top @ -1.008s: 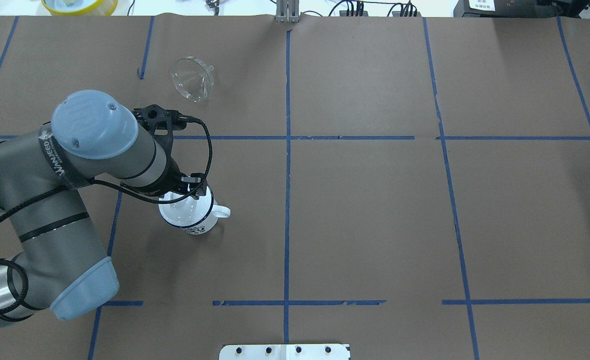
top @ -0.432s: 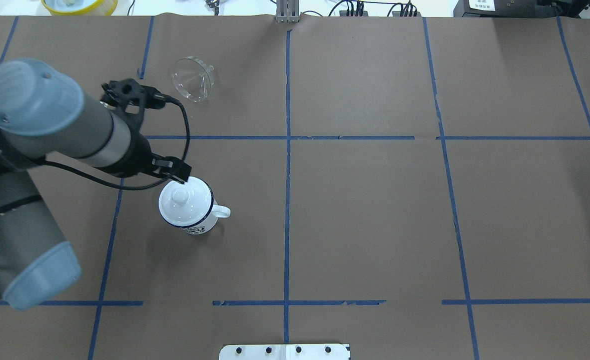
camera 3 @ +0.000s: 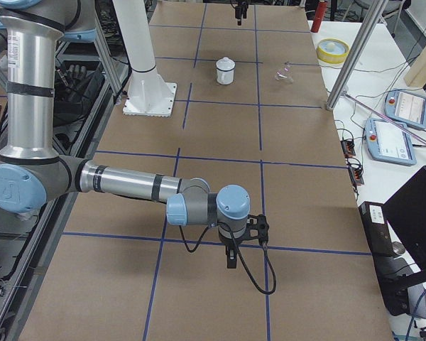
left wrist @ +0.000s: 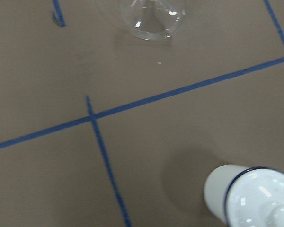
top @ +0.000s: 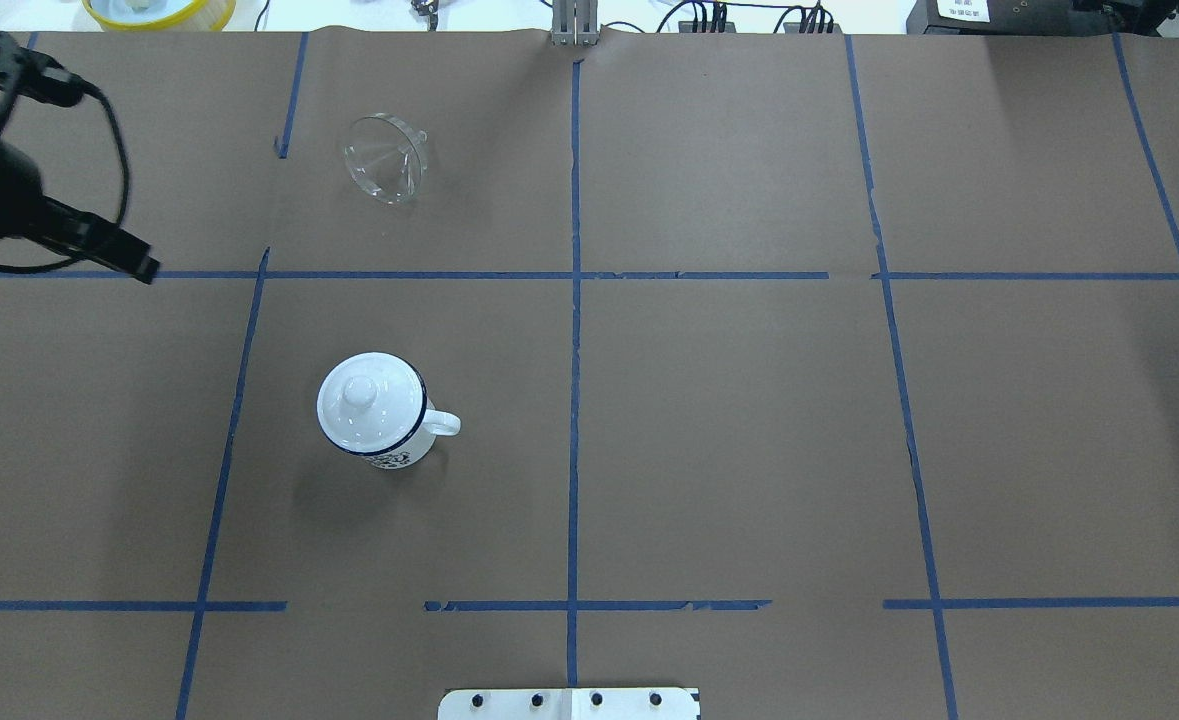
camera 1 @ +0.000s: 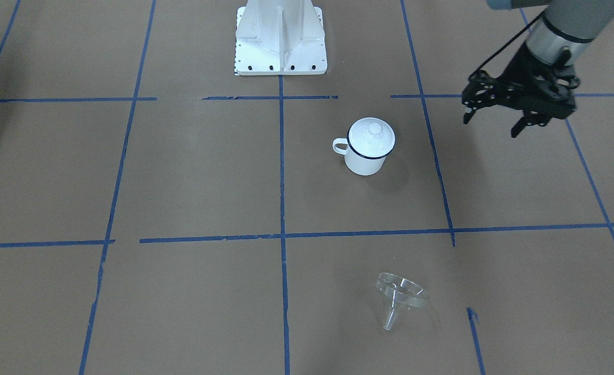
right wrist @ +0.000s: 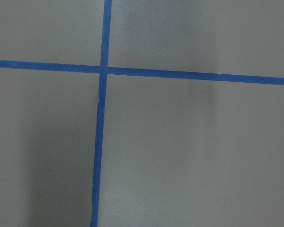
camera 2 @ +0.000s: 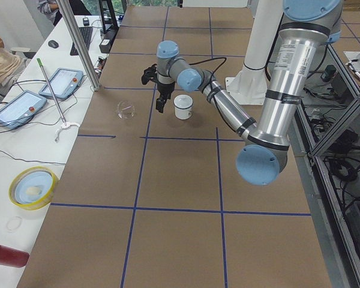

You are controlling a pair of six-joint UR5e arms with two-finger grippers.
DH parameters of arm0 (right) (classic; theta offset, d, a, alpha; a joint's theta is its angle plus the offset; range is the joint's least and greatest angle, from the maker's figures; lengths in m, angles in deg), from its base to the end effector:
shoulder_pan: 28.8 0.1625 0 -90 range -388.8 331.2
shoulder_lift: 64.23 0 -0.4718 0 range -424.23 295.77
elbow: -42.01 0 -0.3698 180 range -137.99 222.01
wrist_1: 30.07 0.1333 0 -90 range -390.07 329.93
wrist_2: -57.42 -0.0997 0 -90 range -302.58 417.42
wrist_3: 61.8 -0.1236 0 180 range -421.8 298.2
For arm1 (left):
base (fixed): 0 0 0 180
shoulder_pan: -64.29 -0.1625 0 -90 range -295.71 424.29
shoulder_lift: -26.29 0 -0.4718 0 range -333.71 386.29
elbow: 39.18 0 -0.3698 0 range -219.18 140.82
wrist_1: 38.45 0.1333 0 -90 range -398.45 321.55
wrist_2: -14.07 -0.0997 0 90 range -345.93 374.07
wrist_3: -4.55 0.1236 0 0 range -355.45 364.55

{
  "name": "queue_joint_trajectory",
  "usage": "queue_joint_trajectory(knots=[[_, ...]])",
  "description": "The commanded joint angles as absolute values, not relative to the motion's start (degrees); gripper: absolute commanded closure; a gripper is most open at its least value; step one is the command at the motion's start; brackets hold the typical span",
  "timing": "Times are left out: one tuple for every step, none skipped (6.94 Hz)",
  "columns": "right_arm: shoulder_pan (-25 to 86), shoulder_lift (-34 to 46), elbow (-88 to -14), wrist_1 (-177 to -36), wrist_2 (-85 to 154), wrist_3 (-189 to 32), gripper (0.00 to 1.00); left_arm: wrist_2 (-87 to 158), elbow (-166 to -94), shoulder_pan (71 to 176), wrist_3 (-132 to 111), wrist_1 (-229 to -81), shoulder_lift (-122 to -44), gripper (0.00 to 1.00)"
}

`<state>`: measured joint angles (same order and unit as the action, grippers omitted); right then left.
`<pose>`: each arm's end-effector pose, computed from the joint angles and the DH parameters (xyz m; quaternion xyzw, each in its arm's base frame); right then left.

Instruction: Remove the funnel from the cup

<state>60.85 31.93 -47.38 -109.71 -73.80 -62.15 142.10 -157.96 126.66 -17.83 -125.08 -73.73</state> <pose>0.0493 -0.4222 0.7617 0.0272 -0.3520 -0.0110 0.9355 0.1849 -0.4765 0.4169 0.1295 0.4029 0.1403 0.8951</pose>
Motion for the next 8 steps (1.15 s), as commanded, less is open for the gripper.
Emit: queue_joint_trajectory(knots=[[60.9, 31.9, -47.4, -109.7, -73.8, -62.1, 0.00, 148.4, -150.4, 139.0, -1.0, -125.0, -64.8, 0.00], [60.9, 31.9, -47.4, -109.7, -73.8, -62.1, 0.00, 148.8, -146.6, 142.9, 0.8, -125.1, -63.0, 0.00], [60.9, 31.9, -47.4, -109.7, -73.8, -62.1, 0.00, 149.1, -144.1, 149.0, 1.3, -125.5, -60.5, 0.00], [60.9, 31.9, -47.4, -109.7, -73.8, -62.1, 0.00, 149.2, -144.0, 151.4, 8.5, -128.6, -54.8, 0.00], [60.9, 31.9, -47.4, -109.7, -73.8, -62.1, 0.00, 150.2, -143.9, 153.7, 11.4, -131.5, -51.8, 0.00], [60.9, 31.9, -47.4, -109.7, -73.8, -62.1, 0.00, 150.1, -143.9, 154.9, 11.2, -131.1, -51.8, 0.00], [60.9, 31.9, -47.4, -109.7, -73.8, -62.1, 0.00, 149.9, -142.4, 154.7, 11.1, -131.1, -52.1, 0.00], [60.9, 31.9, -47.4, -109.7, -73.8, -62.1, 0.00, 149.6, -142.5, 154.6, 11.1, -131.2, -52.5, 0.00]])
